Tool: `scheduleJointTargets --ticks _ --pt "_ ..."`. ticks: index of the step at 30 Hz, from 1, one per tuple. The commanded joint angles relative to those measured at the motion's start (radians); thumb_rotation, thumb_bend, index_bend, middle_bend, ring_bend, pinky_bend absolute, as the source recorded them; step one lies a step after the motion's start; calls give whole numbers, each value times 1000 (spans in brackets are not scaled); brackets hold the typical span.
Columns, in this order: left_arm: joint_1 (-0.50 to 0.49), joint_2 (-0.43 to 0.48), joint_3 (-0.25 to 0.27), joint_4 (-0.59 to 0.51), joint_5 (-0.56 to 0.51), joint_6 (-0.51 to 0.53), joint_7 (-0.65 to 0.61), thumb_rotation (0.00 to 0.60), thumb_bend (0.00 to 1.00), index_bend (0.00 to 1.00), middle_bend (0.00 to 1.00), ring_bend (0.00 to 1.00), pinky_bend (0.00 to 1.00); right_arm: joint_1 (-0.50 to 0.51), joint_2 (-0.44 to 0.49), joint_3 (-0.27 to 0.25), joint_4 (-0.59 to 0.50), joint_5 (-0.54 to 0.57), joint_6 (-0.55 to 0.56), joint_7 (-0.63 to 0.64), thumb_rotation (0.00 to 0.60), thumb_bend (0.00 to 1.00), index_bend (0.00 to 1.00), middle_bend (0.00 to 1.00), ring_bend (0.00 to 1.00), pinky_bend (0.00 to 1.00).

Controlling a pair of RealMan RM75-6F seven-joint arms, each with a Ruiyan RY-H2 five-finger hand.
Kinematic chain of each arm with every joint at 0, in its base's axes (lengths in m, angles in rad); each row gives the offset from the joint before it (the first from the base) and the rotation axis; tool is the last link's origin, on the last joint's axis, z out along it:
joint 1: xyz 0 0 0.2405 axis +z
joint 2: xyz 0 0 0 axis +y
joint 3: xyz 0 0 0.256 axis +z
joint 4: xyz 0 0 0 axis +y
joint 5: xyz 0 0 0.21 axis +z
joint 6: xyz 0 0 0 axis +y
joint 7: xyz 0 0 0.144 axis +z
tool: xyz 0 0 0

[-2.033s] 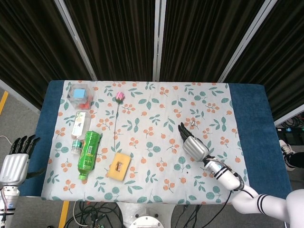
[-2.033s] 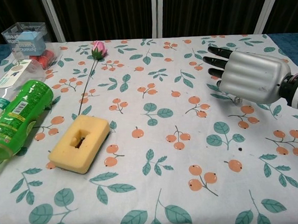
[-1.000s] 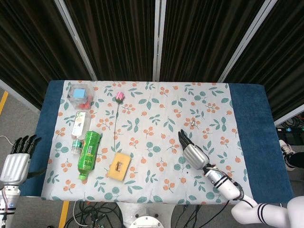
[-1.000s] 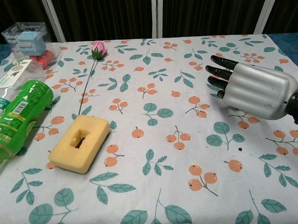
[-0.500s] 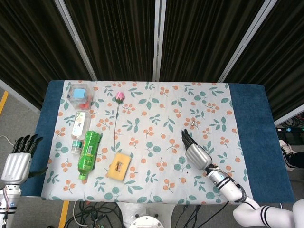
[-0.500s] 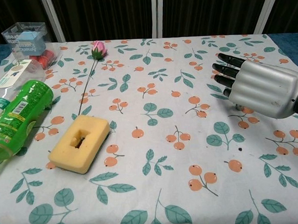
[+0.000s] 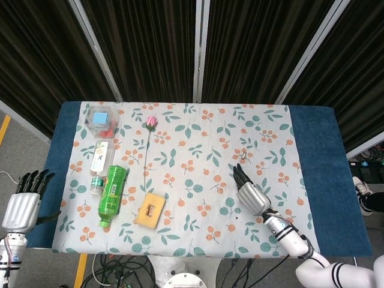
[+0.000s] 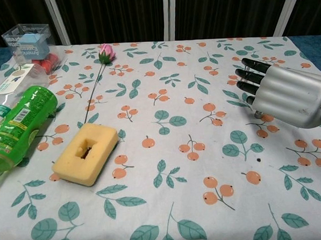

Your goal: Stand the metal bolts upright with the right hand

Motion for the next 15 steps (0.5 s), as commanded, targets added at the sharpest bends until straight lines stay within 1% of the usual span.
scheduleJointTargets --ticks 1,4,6,9,12,15 --pt "0 0 0 -1 0 1 1 600 0 127 67 0 0 1 -2 2 3 -5 5 7 600 395 406 140 0 0" --pt "0 1 -1 -3 -1 1 3 600 0 127 67 0 0 2 -2 8 0 -15 17 24 600 395 397 139 0 0" --pt "-1 2 -1 -4 -1 1 4 600 0 128 67 0 0 0 1 13 -12 -18 28 46 600 396 361 136 0 0" --pt "-4 4 -3 -6 1 1 5 600 0 127 67 0 0 -14 18 31 -64 -14 64 119 600 396 282 133 0 0" --pt "-9 7 -7 -8 4 0 6 600 0 127 67 0 0 -45 60 56 -156 7 119 227 600 396 250 138 0 0" --pt "-14 9 -10 -10 4 -4 8 600 0 127 67 0 0 -91 130 89 -288 81 157 393 600 395 249 152 0 0"
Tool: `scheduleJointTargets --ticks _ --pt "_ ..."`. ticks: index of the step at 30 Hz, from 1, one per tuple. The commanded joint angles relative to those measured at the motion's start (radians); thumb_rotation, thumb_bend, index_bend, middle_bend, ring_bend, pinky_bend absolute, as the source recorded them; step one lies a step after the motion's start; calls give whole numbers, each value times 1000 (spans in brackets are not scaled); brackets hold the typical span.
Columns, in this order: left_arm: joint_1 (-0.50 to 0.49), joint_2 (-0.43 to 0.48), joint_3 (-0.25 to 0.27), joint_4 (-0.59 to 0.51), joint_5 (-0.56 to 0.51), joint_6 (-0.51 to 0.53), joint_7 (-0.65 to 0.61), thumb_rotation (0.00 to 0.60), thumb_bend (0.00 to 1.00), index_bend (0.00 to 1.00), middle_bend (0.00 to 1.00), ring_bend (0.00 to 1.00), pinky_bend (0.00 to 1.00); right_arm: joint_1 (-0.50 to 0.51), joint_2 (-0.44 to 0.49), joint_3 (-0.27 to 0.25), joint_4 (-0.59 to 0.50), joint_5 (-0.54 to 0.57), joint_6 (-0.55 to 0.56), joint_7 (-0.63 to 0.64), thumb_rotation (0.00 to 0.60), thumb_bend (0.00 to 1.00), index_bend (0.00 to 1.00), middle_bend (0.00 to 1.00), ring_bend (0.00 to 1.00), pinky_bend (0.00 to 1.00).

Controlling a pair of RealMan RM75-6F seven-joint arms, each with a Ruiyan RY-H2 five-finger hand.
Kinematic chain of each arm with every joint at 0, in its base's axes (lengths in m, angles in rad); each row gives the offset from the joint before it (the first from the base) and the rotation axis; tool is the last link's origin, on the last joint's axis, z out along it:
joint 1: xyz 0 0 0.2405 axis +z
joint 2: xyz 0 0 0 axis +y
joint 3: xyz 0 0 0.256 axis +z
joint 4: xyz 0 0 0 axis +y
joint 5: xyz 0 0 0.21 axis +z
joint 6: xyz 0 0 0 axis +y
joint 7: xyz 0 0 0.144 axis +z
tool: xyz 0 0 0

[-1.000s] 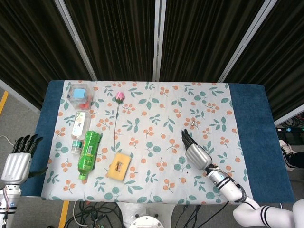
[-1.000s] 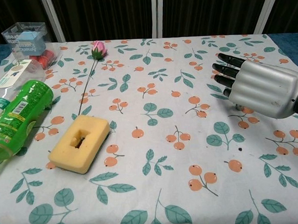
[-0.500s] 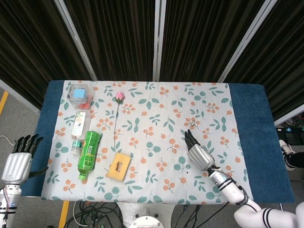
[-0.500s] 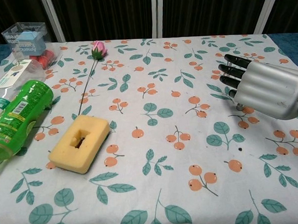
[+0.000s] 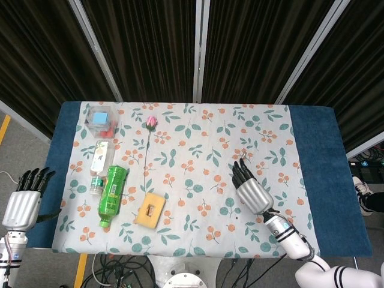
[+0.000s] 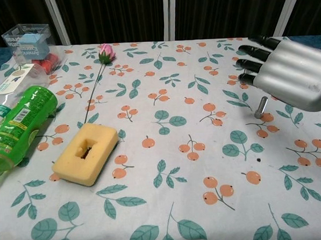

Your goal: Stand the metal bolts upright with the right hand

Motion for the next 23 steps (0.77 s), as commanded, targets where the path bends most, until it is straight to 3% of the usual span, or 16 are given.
scheduleJointTargets --ticks 1,5,11,16,23 --pt "-5 2 -3 -2 0 -4 2 600 0 127 67 0 0 -74 115 56 -192 101 73 265 600 395 249 155 0 0" --pt "-14 2 -7 -8 2 -10 8 600 0 127 67 0 0 -132 221 74 -232 139 105 538 600 380 246 156 0 0" --pt "-21 1 -13 -24 -1 -9 24 600 0 127 67 0 0 -199 358 26 -189 109 81 909 600 209 162 104 0 0" --pt "-24 -1 -15 -45 3 -4 41 600 0 127 67 0 0 -269 368 -7 -106 51 156 1088 600 187 137 77 0 0" --pt "-21 -3 -17 -57 -1 8 59 600 0 128 67 0 0 -342 363 -35 -69 -3 250 1172 600 190 128 78 0 0"
